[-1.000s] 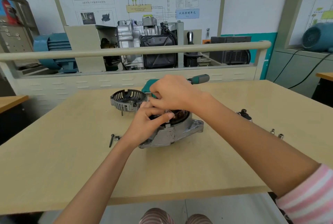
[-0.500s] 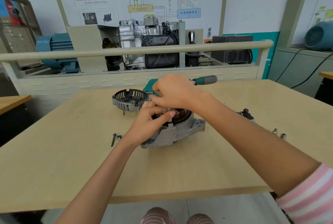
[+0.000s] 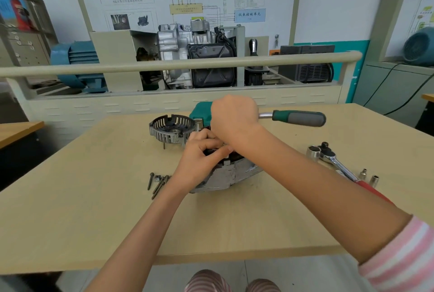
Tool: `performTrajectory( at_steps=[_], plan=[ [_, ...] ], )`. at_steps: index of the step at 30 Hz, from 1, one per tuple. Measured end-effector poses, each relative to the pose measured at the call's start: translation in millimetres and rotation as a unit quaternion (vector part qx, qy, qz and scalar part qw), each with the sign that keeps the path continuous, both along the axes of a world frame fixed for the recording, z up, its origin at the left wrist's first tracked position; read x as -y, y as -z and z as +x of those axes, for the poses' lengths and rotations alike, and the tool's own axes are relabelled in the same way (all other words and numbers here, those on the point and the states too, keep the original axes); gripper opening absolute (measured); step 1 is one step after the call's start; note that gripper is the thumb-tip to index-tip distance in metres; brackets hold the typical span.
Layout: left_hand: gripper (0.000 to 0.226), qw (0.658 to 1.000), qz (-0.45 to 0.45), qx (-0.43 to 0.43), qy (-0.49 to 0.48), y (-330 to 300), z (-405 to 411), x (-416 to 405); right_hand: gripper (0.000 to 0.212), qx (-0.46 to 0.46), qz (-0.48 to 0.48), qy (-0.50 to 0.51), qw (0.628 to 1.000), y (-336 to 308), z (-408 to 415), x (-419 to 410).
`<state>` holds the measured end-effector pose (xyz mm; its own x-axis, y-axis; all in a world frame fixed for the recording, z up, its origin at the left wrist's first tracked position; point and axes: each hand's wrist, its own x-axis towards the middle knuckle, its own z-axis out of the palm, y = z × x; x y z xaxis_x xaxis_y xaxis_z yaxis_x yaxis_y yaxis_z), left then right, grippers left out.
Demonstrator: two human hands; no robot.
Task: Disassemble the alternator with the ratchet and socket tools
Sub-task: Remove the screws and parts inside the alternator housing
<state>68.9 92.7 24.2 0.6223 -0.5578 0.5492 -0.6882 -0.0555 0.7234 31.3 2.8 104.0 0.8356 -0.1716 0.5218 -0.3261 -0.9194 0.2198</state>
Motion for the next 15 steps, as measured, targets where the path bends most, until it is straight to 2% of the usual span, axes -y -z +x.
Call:
performTrajectory(
  at_steps=[3, 6, 8, 11, 13, 15],
  plan=[
    [0.02, 0.999, 0.019, -0.018, 0.023, -1.1, 1.4, -3.4, 0.013, -0.006, -0.03, -0.09, 0.995, -2.4, -2.7, 6.6],
    [0.017, 0.999, 0.029, -0.021, 0.021, -1.5, 2.2, -4.5, 0.034, -0.026, -0.025, -0.169, 0.985, -5.4, -5.2, 11.9],
    [0.013, 1.0, 0.017, -0.018, 0.017, -1.9, 1.3, -4.1, 0.039, -0.033, -0.011, -0.185, 0.982, -6.0, -6.6, 13.0],
    [0.014, 1.0, -0.013, -0.018, 0.02, -1.2, -0.1, -2.0, 0.028, -0.022, -0.009, -0.134, 0.991, -2.6, -6.0, 9.7],
    [0.02, 1.0, -0.022, -0.009, 0.013, 0.3, -1.2, 0.2, 0.022, -0.008, 0.014, -0.037, 0.999, -0.2, -4.4, 3.5],
    [0.033, 0.999, -0.033, -0.015, 0.007, 1.3, -2.5, 2.7, 0.027, -0.004, 0.034, 0.033, 0.999, 1.1, -2.9, -4.8]
  ],
)
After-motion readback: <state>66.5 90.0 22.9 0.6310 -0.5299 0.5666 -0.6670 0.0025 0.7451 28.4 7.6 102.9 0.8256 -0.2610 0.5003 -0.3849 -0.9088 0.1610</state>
